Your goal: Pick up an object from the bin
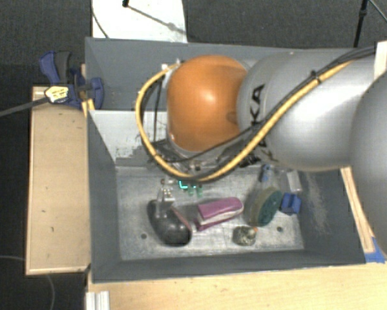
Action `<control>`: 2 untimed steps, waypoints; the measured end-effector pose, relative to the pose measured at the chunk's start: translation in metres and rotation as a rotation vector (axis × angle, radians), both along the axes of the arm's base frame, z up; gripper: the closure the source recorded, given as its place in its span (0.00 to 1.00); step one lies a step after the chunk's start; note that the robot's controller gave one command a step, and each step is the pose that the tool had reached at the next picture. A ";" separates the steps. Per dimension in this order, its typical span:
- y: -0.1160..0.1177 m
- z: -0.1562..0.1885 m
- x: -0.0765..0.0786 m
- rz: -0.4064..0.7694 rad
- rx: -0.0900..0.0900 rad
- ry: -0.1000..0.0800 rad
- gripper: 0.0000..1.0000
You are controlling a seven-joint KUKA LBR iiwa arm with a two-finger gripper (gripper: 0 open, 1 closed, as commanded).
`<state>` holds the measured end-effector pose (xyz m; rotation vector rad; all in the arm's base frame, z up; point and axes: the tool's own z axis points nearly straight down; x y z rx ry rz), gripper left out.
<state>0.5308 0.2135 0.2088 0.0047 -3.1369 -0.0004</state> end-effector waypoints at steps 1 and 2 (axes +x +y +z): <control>-0.053 -0.122 -0.030 0.550 0.001 -0.003 0.00; -0.052 -0.120 -0.029 0.544 0.003 -0.005 1.00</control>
Offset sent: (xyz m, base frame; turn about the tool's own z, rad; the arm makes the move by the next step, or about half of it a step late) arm -0.0295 -0.0529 -0.1205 -0.5526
